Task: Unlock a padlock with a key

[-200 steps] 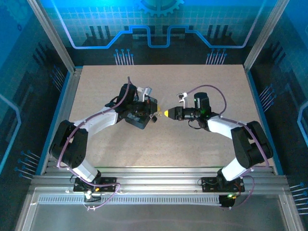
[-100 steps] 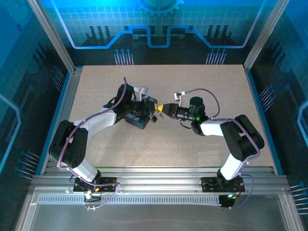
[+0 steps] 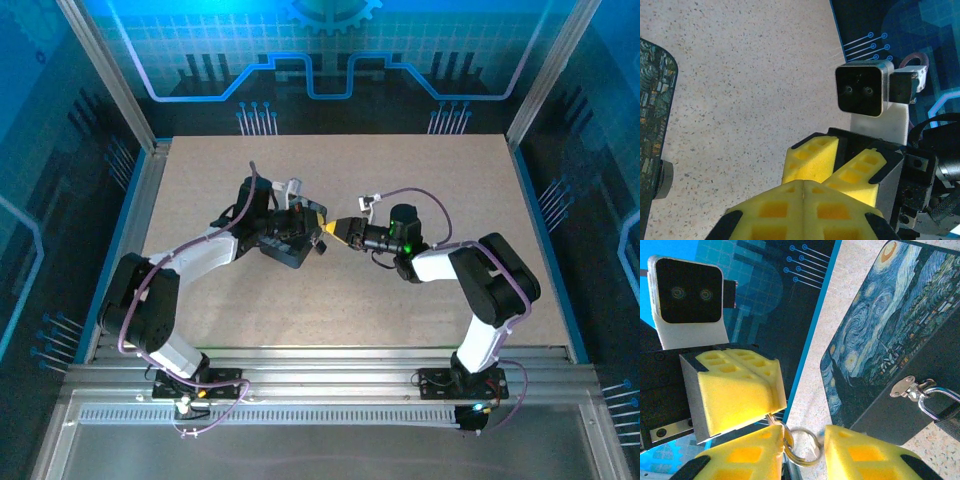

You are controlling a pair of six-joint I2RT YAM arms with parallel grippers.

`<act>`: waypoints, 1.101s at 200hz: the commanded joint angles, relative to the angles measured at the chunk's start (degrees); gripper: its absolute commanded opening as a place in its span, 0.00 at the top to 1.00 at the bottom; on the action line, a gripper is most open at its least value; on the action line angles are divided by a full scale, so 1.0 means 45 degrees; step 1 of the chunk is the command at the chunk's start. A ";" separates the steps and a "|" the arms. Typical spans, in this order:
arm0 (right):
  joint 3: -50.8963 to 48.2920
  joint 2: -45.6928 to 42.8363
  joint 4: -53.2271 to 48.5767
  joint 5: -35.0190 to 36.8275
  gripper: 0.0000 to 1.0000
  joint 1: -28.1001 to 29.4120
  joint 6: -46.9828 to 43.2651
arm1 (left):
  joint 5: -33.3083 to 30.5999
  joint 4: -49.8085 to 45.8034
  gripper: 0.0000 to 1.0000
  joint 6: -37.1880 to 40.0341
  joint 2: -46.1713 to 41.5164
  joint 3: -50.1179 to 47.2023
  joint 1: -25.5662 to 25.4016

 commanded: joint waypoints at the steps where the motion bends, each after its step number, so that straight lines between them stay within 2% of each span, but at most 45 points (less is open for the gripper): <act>1: 0.0267 0.0186 0.0745 0.0019 0.74 0.0272 0.0081 | 0.0311 0.0469 1.00 -0.0167 -0.0370 -0.0149 0.0109; 40: 0.0374 0.0308 0.1123 -0.0069 0.78 0.0433 0.0306 | 0.0360 0.0757 1.00 -0.0348 -0.0260 -0.0184 0.0111; 71: 0.0406 0.0380 0.1338 -0.0118 0.88 0.0434 0.0469 | 0.0379 0.0750 1.00 -0.0344 -0.0311 -0.0208 0.0114; 107: 0.0347 0.0368 0.1485 0.0014 0.93 0.0432 0.0547 | 0.0511 0.0817 1.00 -0.0364 -0.0388 -0.0270 0.0152; 126: 0.0291 0.0295 0.1594 -0.0025 1.00 0.0391 0.0457 | 0.0552 0.0807 1.00 -0.0366 -0.0413 -0.0324 0.0159; 138: 0.0286 0.0211 0.1504 -0.0147 1.00 0.0374 0.0272 | 0.0580 0.0687 1.00 -0.0288 -0.0428 -0.0323 0.0205; 152: 0.0335 -0.0018 0.0951 -0.0313 1.00 0.0374 -0.0167 | 0.0361 0.0401 0.83 -0.0174 -0.0466 -0.0360 0.0295; 183: 0.0193 -0.0775 -0.1186 -0.0313 1.00 0.0325 -0.1678 | -0.0076 0.0030 0.58 0.0105 -0.0740 -0.0416 0.0432; 220: -0.0088 -0.1759 -0.3862 -0.0265 1.00 -0.0005 -0.3451 | -0.1842 -0.1900 0.53 0.1009 -0.1577 0.0016 0.0441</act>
